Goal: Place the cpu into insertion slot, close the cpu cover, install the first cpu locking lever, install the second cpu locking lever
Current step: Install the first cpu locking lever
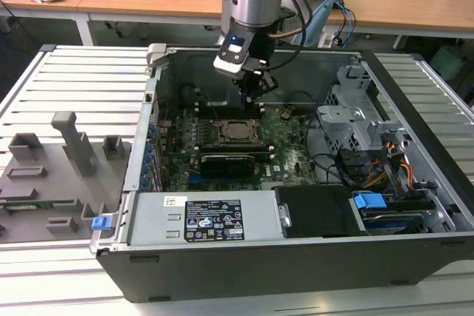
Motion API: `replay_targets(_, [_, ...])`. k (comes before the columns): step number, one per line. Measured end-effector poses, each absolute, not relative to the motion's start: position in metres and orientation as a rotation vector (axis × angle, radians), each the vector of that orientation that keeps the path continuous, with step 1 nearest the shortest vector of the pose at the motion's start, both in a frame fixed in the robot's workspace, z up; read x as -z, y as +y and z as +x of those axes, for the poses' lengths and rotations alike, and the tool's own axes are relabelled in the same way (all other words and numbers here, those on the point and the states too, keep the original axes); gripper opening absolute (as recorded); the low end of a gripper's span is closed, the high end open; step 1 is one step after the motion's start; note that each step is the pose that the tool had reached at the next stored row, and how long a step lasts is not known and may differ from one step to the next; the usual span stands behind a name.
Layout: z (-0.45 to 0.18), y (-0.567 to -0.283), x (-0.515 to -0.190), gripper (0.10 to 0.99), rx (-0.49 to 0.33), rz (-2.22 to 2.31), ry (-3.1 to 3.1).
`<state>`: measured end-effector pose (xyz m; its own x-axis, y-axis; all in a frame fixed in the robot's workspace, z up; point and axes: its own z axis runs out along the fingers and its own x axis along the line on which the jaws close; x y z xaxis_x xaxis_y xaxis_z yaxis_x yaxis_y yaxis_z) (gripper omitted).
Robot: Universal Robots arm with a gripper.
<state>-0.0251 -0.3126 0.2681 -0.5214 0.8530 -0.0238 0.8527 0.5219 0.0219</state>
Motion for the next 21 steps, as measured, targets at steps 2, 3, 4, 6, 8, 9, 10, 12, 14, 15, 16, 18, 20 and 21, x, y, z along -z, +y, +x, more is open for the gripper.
replay_targets(2, [-0.0251,-0.3126,-0.2681,0.106,-0.013,1.428,2.763])
replay_targets(3, [-0.0251,-0.3126,-0.2681,0.106,-0.014,1.403,2.776])
replay_targets(4, [-0.0251,-0.3126,-0.2681,0.106,-0.014,1.378,2.789])
replay_targets(6, [-0.0251,-0.3126,-0.2681,0.106,-0.015,1.321,2.816])
replay_targets(8, [-0.0251,-0.3126,-0.2681,0.106,-0.017,1.224,2.860])
replay_targets(9, [-0.0251,-0.3126,-0.2680,0.106,-0.018,1.166,2.885])
replay_targets(10, [-0.0251,-0.3126,-0.2680,0.106,-0.018,1.117,2.904])
replay_targets(12, [-0.0251,-0.3126,-0.2680,0.106,-0.020,1.008,2.944])
replay_targets(14, [-0.0251,-0.3126,-0.2680,0.106,-0.022,0.893,2.982])
replay_targets(15, [-0.0251,-0.3126,-0.2680,0.106,-0.023,0.851,2.994])
replay_targets(16, [-0.0251,-0.3126,-0.2680,0.106,-0.023,0.813,3.005])
replay_targets(18, [-0.0251,-0.3127,-0.2680,0.106,-0.024,0.765,3.017])
replay_targets(20, [-0.0251,-0.3127,-0.2680,0.106,-0.024,0.741,3.024])
replay_targets(21, [-0.0251,-0.3127,-0.2680,0.106,-0.024,0.724,3.028])
